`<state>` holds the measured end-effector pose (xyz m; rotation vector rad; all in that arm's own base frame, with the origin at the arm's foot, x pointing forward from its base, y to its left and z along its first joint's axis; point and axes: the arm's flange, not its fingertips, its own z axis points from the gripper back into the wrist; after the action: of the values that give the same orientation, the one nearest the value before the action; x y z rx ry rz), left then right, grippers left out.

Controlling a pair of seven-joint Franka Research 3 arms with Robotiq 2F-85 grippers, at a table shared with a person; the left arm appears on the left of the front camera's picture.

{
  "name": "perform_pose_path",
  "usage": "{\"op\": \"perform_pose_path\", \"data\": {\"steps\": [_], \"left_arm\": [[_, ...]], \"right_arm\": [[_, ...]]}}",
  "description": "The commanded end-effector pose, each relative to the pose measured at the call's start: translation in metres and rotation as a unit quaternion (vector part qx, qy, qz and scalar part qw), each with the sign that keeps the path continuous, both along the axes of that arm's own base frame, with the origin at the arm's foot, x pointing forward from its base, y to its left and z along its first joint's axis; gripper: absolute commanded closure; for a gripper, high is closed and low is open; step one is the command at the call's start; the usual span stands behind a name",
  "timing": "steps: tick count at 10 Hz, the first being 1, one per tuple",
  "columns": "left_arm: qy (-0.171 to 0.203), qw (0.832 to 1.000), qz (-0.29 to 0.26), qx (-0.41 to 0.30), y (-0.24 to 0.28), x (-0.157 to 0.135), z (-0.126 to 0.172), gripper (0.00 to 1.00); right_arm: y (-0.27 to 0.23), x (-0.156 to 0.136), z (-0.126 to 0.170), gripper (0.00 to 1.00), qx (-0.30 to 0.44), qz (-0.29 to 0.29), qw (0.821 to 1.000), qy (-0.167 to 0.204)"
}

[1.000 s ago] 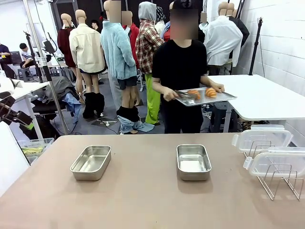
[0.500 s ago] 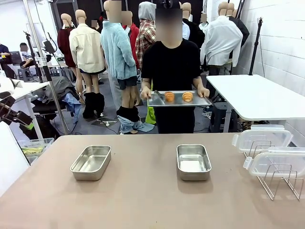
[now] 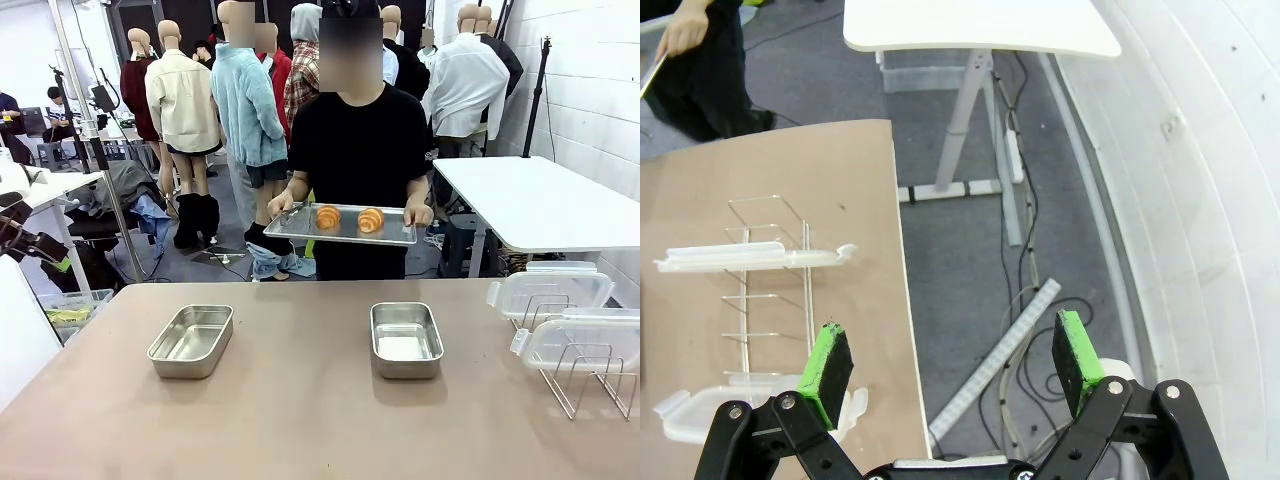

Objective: Place the bread in airtight containers.
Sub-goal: Lift both Airtight Container.

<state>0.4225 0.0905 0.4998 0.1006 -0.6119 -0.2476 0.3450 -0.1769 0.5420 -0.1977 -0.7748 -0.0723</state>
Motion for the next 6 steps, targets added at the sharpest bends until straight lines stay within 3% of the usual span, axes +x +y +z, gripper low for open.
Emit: {"op": "perform_pose_path", "data": {"steps": [1,6], "left_arm": [[-0.005,1.0,0.0,0.003,0.0031,-0.0005,0.0012,0.0],[-0.005,1.0,0.0,0.003,0.0031,-0.0005,0.0012,0.0]], "right_arm": [[0.0003,0.0002,-0.0008,0.0,0.002,0.0,1.0,0.002],[0.0003,0.0002,-0.0008,0.0,0.002,0.0,1.0,0.002]]}}
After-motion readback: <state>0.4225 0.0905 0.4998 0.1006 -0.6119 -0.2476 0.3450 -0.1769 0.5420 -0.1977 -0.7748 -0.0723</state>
